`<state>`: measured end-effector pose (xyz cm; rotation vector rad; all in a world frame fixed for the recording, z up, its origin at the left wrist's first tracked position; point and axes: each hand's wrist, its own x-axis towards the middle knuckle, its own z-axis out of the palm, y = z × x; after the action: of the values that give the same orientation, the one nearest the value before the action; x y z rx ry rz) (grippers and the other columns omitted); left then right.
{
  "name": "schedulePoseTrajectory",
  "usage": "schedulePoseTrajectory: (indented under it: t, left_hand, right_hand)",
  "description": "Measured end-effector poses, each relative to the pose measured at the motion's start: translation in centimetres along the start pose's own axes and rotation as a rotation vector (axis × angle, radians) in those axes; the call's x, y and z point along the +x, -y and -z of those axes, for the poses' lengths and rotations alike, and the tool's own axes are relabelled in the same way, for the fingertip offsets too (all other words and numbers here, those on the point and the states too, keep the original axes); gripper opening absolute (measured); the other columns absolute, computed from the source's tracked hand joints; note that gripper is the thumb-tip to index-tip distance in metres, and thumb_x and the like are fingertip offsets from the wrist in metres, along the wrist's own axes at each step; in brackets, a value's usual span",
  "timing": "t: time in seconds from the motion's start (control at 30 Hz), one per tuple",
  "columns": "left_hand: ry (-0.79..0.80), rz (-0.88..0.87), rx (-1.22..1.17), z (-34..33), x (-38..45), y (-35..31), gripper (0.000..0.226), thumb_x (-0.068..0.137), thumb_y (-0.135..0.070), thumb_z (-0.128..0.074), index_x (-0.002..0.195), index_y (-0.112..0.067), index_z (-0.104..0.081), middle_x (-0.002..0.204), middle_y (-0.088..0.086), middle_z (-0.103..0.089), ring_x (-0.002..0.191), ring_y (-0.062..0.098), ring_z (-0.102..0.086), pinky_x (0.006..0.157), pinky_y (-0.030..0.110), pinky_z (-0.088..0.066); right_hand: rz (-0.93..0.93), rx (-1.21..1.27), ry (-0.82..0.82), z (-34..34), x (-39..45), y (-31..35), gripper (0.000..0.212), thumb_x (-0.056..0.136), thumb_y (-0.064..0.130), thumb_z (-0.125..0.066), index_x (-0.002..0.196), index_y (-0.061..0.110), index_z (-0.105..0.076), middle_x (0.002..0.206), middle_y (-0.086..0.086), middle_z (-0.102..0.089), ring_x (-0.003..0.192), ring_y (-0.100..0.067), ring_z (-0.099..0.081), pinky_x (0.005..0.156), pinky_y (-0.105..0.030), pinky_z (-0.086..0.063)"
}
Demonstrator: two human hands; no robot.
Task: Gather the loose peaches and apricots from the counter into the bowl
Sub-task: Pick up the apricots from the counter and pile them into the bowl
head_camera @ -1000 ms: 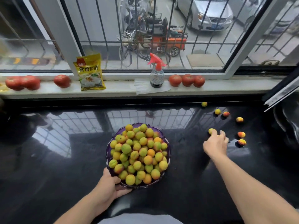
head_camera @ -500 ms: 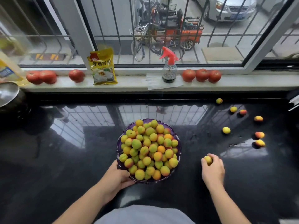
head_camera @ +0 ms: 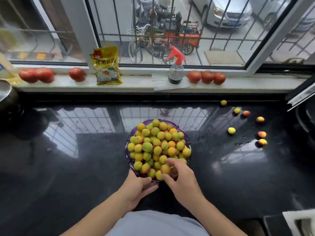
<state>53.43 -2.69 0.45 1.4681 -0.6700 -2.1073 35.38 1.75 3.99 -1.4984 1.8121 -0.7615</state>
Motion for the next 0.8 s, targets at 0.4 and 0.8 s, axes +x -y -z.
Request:
schedulePoseTrajectory:
  t: [0.4, 0.8]
  left_hand:
    - [-0.063, 0.078, 0.171, 1.0, -0.7, -0.6, 0.053, 0.092, -0.008, -0.074, 0.134, -0.03, -0.052, 0.12, 0.008, -0.075, 0.1, 0.033, -0.077, 0.086, 0.047, -0.064]
    - [0.004, 0.093, 0.073, 0.9, 0.1, -1.3, 0.045, 0.099, 0.009, -0.048, 0.13, -0.022, -0.058, 0.113, 0.018, -0.077, 0.103, 0.042, -0.075, 0.098, 0.054, -0.058]
  right_hand:
    - [0.415, -0.562, -0.131, -3.8, 2.4, -0.5, 0.034, 0.08, 0.034, -0.08, 0.109, 0.018, -0.07, 0.098, 0.003, -0.062, 0.088, -0.019, -0.054, 0.078, -0.036, -0.053]
    - [0.462, -0.55, -0.097, -2.6, 1.6, -1.3, 0.041, 0.091, 0.042, -0.061, 0.127, 0.023, -0.064, 0.115, 0.005, -0.059, 0.104, -0.016, -0.053, 0.091, -0.031, -0.048]
